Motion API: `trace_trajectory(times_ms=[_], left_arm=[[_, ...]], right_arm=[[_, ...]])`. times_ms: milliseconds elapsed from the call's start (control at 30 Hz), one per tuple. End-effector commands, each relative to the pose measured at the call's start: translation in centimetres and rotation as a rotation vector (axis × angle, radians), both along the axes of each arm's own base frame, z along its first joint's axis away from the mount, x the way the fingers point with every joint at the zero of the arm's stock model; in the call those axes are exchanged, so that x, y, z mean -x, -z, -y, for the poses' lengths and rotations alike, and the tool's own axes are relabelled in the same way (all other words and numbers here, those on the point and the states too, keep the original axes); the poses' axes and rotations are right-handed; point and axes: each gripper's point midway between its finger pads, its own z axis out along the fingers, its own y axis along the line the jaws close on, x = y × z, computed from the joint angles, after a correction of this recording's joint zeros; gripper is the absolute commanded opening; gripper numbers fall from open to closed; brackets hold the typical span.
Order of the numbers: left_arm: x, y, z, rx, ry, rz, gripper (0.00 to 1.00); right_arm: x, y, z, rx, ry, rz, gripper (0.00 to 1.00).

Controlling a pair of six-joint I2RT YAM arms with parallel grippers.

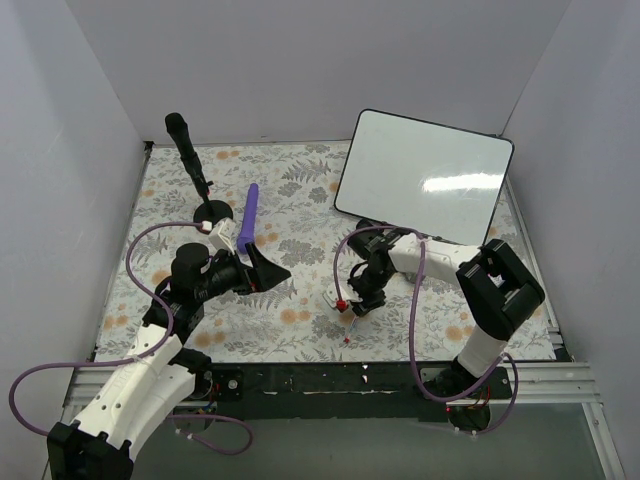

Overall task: Write a sentence on the whiteboard
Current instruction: Pick up the whiteboard marker from the corner of the board, then pass from the right arm to the left

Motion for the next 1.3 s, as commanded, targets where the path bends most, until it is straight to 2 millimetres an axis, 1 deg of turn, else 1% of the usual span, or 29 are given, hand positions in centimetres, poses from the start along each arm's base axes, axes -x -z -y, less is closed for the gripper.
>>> trace_trajectory(times_ms=[0, 67, 100, 133, 167, 200, 300, 333, 367, 400, 433, 467, 500, 533, 567, 633, 667, 733, 767, 833, 867, 967, 1000, 1033, 1067, 1100, 1167, 1200, 1267], left_arm=[[0.3, 0.2, 0.0, -0.002, 0.009, 0.002, 0.98], [0.4, 0.2, 0.1, 0.003, 0.015, -0.001, 0.98], [0.5, 0.2, 0.1, 0.004, 0.018, -0.001, 0.98], [0.5, 0.2, 0.2, 0.008, 0.02, -0.004, 0.98], [0.6, 0.1, 0.3, 0.015, 0.027, -0.005, 0.98], [0.8, 0.2, 0.4, 0.022, 0.032, -0.009, 0.98], [1.2, 0.6, 0.9, 0.058, 0.056, -0.04, 0.98], [1.2, 0.3, 1.1, 0.078, 0.065, -0.028, 0.97], [1.3, 0.5, 1.4, 0.097, 0.071, -0.049, 0.95], [1.4, 0.9, 1.5, 0.103, 0.076, -0.063, 0.95], [1.2, 1.0, 1.8, 0.109, 0.08, -0.063, 0.95], [1.5, 1.2, 2.4, 0.114, 0.096, -0.077, 0.94], [1.2, 1.2, 2.7, 0.113, 0.091, -0.065, 0.93], [1.1, 2.0, 3.1, 0.098, 0.095, -0.093, 0.93], [1.6, 2.4, 3.9, 0.085, 0.127, -0.098, 0.93], [0.9, 3.4, 4.8, 0.054, 0.12, -0.109, 0.93], [1.2, 3.8, 5.5, 0.045, 0.139, -0.112, 0.93], [0.9, 4.1, 6.2, 0.043, 0.15, -0.109, 0.93], [1.1, 5.1, 6.8, 0.031, 0.166, -0.134, 0.93], [0.8, 4.7, 7.7, 0.046, 0.187, -0.119, 0.92], [1.0, 5.7, 8.3, 0.03, 0.205, -0.146, 0.92], [1.2, 5.4, 10.0, 0.043, 0.253, -0.137, 0.91], [1.2, 6.0, 10.4, 0.034, 0.261, -0.148, 0.89], [1.3, 6.0, 10.8, 0.035, 0.275, -0.148, 0.89], [1.6, 5.9, 11.5, 0.037, 0.296, -0.145, 0.85], [1.6, 6.3, 11.8, 0.032, 0.304, -0.157, 0.84], [2.0, 6.6, 12.5, 0.029, 0.325, -0.166, 0.77], [2.0, 6.5, 12.7, 0.035, 0.332, -0.163, 0.75], [2.3, 7.0, 13.1, 0.032, 0.345, -0.18, 0.69]], right_arm=[[-0.6, 0.6, 0.2, 0.05, -0.007, 0.034, 0.41], [-0.6, 1.0, 0.5, 0.071, -0.002, 0.032, 0.36], [-0.5, 1.1, 0.6, 0.076, 0.004, 0.03, 0.31], [-0.6, 1.2, 0.6, 0.079, 0.008, 0.034, 0.28], [-0.6, 1.1, 0.7, 0.085, 0.024, 0.035, 0.25], [-0.7, 1.2, 0.8, 0.091, 0.034, 0.036, 0.2], [-0.4, 0.9, 0.8, 0.091, 0.098, 0.011, 0.12], [-0.4, 0.7, 0.6, 0.081, 0.113, 0.003, 0.1], [-0.5, 0.5, 0.5, 0.067, 0.133, -0.008, 0.1], [-0.1, 0.1, 0.3, 0.051, 0.168, -0.048, 0.08], [0.0, 0.0, 0.2, 0.039, 0.186, -0.059, 0.08], [0.0, -0.6, 0.0, 0.012, 0.211, -0.081, 0.08], [0.1, -0.8, 0.0, 0.004, 0.235, -0.101, 0.07], [0.2, -1.1, 0.0, -0.01, 0.248, -0.112, 0.07], [0.1, -1.9, -0.2, -0.048, 0.263, -0.126, 0.07], [0.0, -2.6, -0.1, -0.078, 0.291, -0.146, 0.06], [0.1, -3.6, -0.4, -0.115, 0.292, -0.15, 0.06], [-0.1, -4.3, -0.3, -0.142, 0.311, -0.155, 0.06], [-0.1, -4.8, -0.4, -0.169, 0.312, -0.154, 0.06], [0.0, -5.3, -0.3, -0.192, 0.318, -0.159, 0.06], [0.2, -5.7, -0.4, -0.208, 0.317, -0.165, 0.05], [0.1, -6.1, -0.6, -0.236, 0.322, -0.169, 0.05], [0.1, -6.2, -0.6, -0.242, 0.323, -0.172, 0.05], [0.0, -6.2, -0.6, -0.245, 0.327, -0.174, 0.05], [0.0, -6.3, -0.7, -0.25, 0.329, -0.177, 0.05], [-0.1, -6.4, -0.7, -0.255, 0.333, -0.18, 0.05], [-0.2, -6.3, -0.8, -0.258, 0.336, -0.182, 0.05], [-0.2, -6.5, -0.8, -0.264, 0.337, -0.186, 0.05], [-0.3, -6.5, -0.9, -0.271, 0.342, -0.192, 0.05]])
